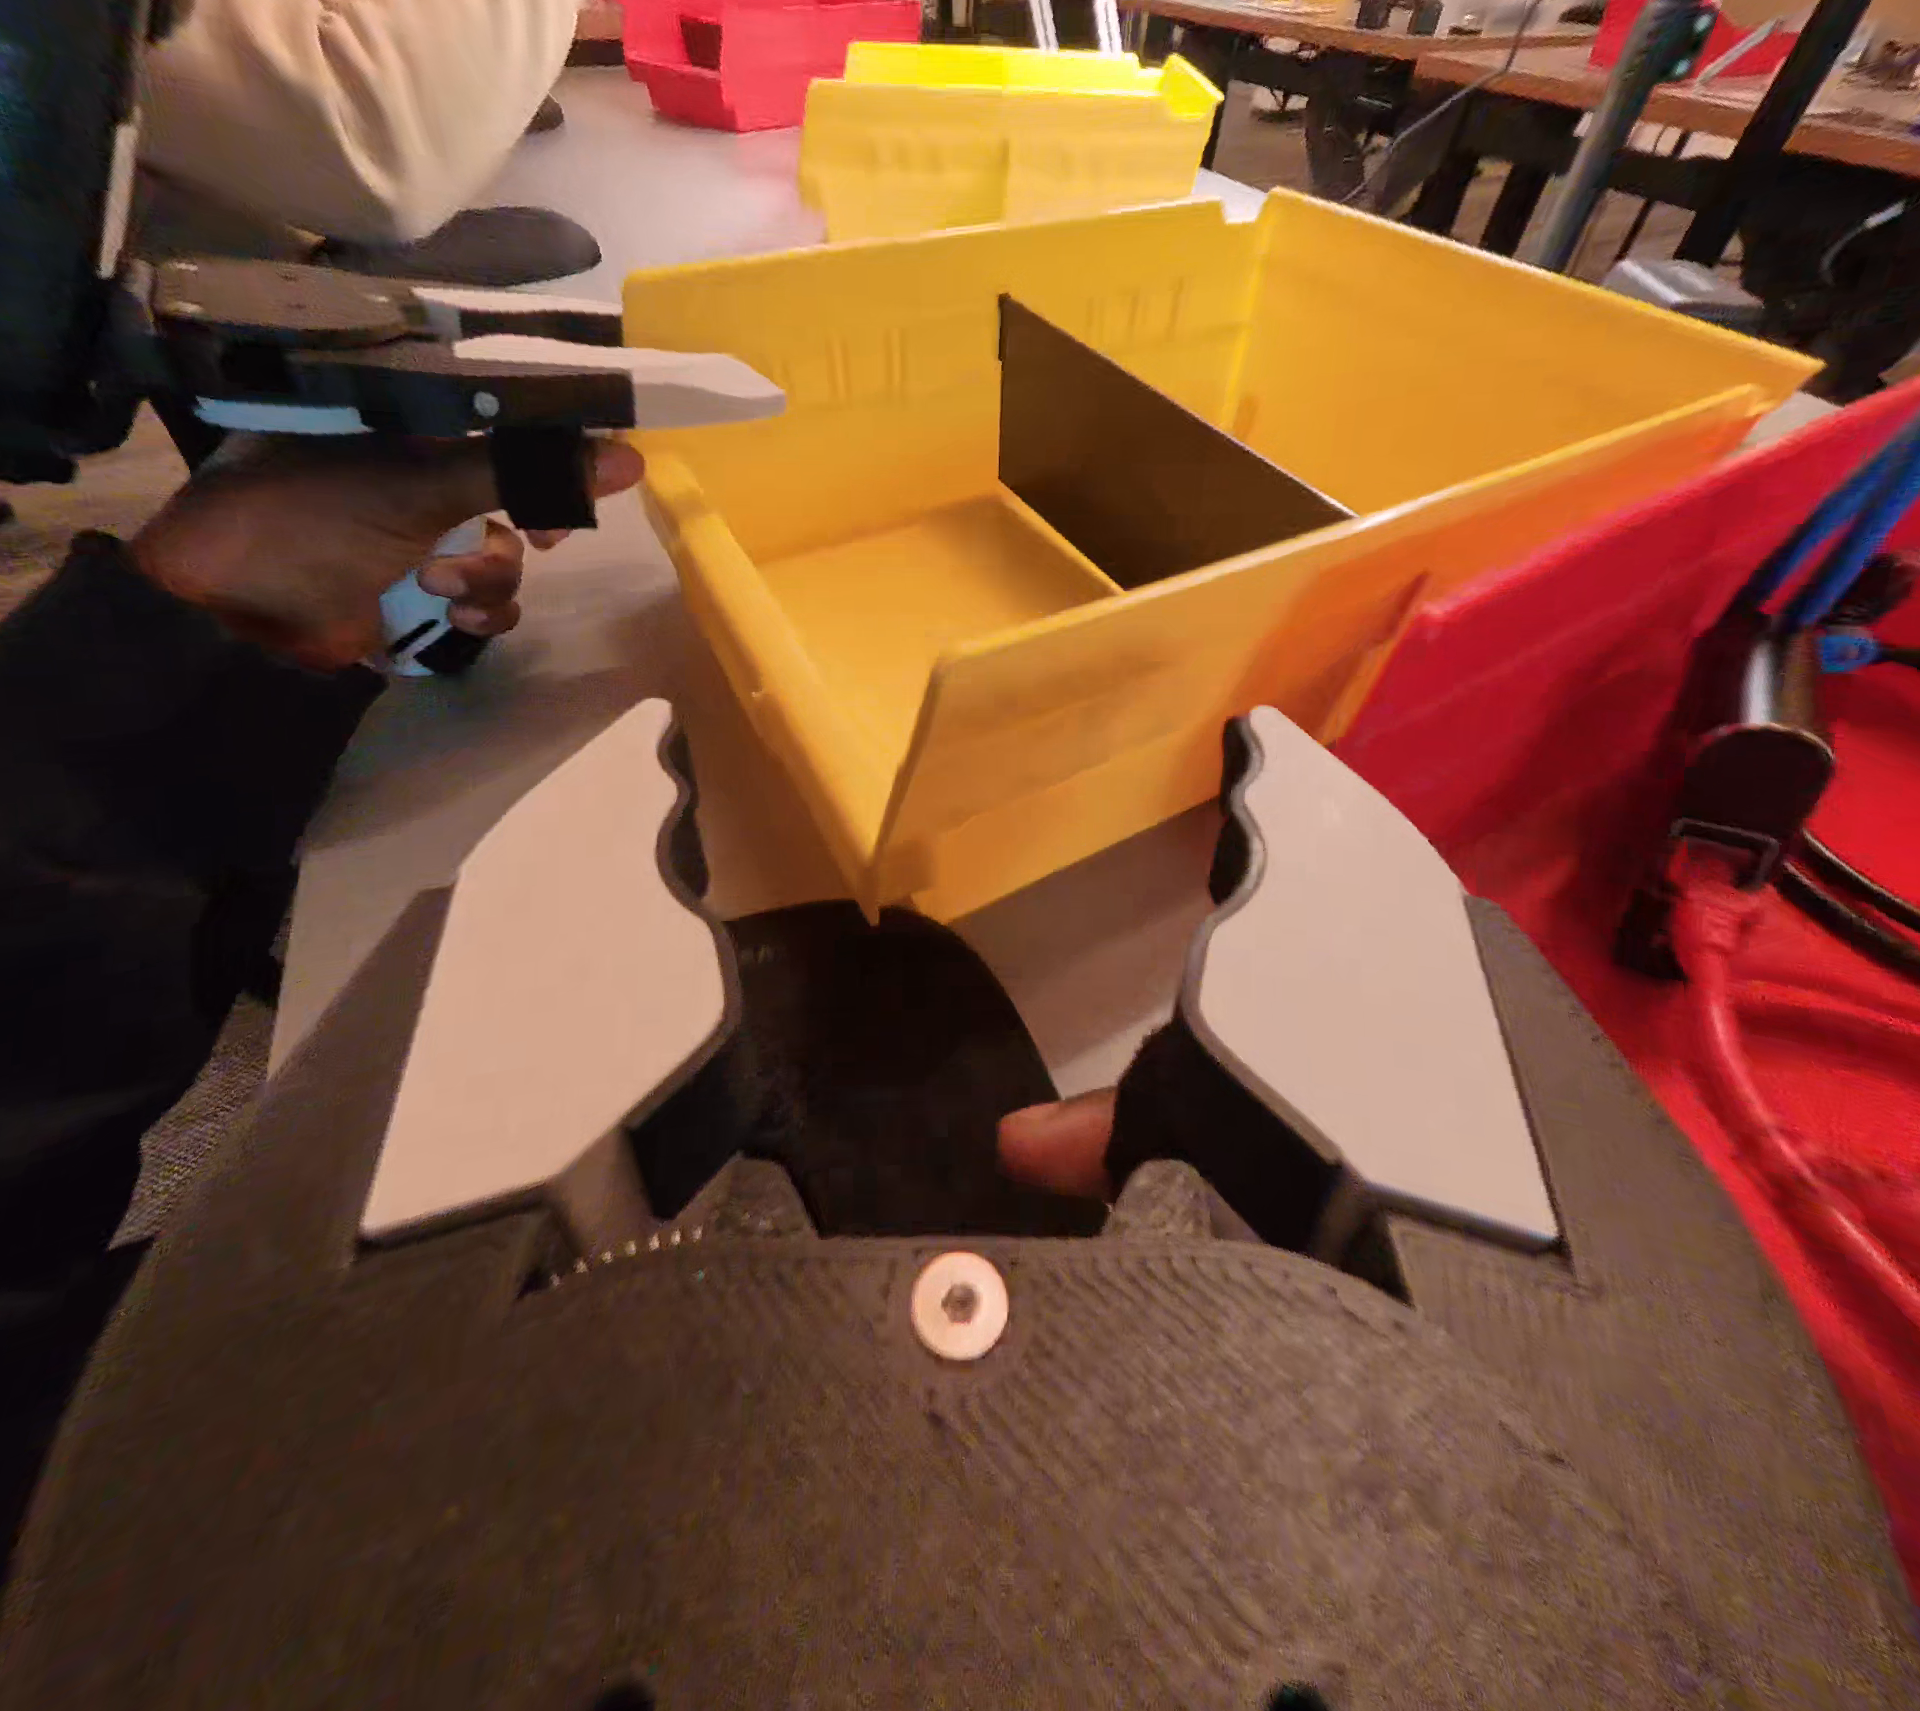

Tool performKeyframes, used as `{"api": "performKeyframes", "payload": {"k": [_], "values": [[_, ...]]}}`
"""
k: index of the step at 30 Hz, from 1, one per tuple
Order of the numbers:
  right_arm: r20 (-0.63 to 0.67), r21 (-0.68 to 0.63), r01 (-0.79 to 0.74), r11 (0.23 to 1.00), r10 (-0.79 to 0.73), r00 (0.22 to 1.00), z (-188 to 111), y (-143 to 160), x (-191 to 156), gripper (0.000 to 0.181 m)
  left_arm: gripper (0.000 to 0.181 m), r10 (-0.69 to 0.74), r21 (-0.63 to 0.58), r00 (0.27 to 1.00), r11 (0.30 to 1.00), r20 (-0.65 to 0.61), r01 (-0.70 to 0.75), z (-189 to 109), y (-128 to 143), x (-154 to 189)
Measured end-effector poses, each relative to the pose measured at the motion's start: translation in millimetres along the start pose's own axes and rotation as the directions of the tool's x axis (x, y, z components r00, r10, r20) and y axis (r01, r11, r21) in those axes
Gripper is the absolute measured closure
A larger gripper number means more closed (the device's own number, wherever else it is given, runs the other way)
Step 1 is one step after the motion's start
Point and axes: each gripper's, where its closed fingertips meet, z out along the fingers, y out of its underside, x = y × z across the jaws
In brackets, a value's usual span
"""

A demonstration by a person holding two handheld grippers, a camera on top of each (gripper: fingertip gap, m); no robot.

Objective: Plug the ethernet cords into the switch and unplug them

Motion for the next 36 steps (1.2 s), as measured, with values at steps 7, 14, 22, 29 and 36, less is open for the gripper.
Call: {"api": "performKeyframes", "payload": {"k": [7, 14, 22, 29, 36], "values": [[-0.071, -0.079, 0.021, 0.997, -0.026, 0.997, 16.6, 10.4, 4.5, 0.100, 0.176, 0.106, -0.216, 0.992, 0.969, -0.075, -0.119, -34.1, 13.0, 8.3], [-0.087, -0.139, -0.094, 0.986, 0.082, 0.993, 21.3, 20.6, 16.9, 0.126, 0.147, 0.043, -0.121, 0.997, 0.991, -0.068, -0.051, -19.3, 13.3, 4.3], [-0.107, -0.017, -0.031, 0.999, 0.029, 0.994, 10.8, 3.1, 21.6, 0.160, 0.177, 0.269, 0.100, 0.951, 0.953, 0.152, -0.285, -54.3, -49.9, 13.7], [-0.309, 0.326, 0.305, 0.895, -0.204, 0.929, -53.8, -75.3, 36.5, 0.164, 0.176, 0.251, 0.536, 0.930, 0.763, 0.267, -0.360, -119.0, -128.7, 67.0], [-0.633, 0.354, 0.652, 0.670, -0.342, 0.695, -192.4, -120.3, 56.6, 0.168, 0.174, 0.134, 0.881, 0.988, 0.455, 0.073, -0.127, -164.3, -153.3, 167.6]]}}
